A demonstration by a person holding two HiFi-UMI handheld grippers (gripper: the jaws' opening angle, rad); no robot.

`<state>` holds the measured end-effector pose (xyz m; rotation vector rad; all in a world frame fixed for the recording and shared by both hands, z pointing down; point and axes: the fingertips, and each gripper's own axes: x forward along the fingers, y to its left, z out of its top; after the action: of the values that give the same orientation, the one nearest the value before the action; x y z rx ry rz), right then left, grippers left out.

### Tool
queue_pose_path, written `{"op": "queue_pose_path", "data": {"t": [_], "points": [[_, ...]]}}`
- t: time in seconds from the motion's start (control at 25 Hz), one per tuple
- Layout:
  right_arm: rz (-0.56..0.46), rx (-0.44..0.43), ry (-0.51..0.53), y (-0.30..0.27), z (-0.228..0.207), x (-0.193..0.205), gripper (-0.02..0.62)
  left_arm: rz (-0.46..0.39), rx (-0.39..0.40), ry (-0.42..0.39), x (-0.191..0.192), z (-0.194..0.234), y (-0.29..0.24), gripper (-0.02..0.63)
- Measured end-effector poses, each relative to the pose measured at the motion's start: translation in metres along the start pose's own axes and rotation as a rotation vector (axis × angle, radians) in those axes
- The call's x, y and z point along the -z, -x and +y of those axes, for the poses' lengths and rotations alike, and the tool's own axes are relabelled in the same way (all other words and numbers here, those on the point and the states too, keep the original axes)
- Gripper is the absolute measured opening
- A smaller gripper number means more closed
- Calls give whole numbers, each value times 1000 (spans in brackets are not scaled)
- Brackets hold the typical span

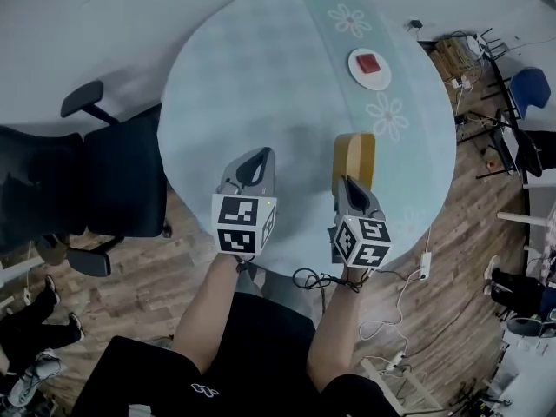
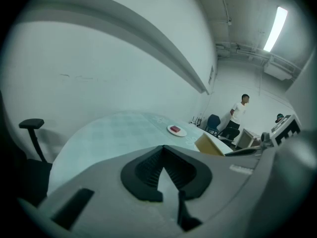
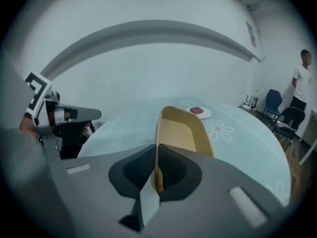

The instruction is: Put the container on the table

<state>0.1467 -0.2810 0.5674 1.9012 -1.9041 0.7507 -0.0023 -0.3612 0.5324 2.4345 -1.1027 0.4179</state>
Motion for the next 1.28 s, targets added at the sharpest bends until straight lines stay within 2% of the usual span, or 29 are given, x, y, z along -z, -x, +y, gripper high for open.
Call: {"op": "queue_pose_path", "data": {"t": [0.24, 0.32, 0.4, 0.44, 0.52, 0.64, 0.76, 1.04, 1.16, 1.28], "points": [[161, -21, 157, -55, 23, 42, 29, 65, -49, 25, 26, 19, -12, 2], [200, -22, 230, -66, 29, 49, 29, 71, -64, 38, 28, 25, -13, 2], [213, -47, 261, -71, 34, 52, 32, 73, -68, 44, 27, 26, -15, 2], [211, -74, 252, -73, 38, 52, 43, 72, -68, 45, 27, 26, -16, 2], [198, -125, 217, -73, 43, 50, 134, 68, -65, 45, 25, 24, -18, 2], [93, -127, 127, -62, 37, 27, 100, 49, -57, 42, 15, 17, -21, 2], [-76, -106, -25, -41, 15, -14, 12, 15, -46, 32, -4, 7, -21, 2], [-466, -141, -308, 33, -43, -126, 11, -122, 6, -43, -81, -43, -22, 2], [-562, -131, -288, 62, -55, -162, 11, -185, 32, -79, -112, -67, -16, 2], [-560, -106, -190, 77, -56, -188, 9, -249, 47, -111, -144, -87, -10, 2]]}}
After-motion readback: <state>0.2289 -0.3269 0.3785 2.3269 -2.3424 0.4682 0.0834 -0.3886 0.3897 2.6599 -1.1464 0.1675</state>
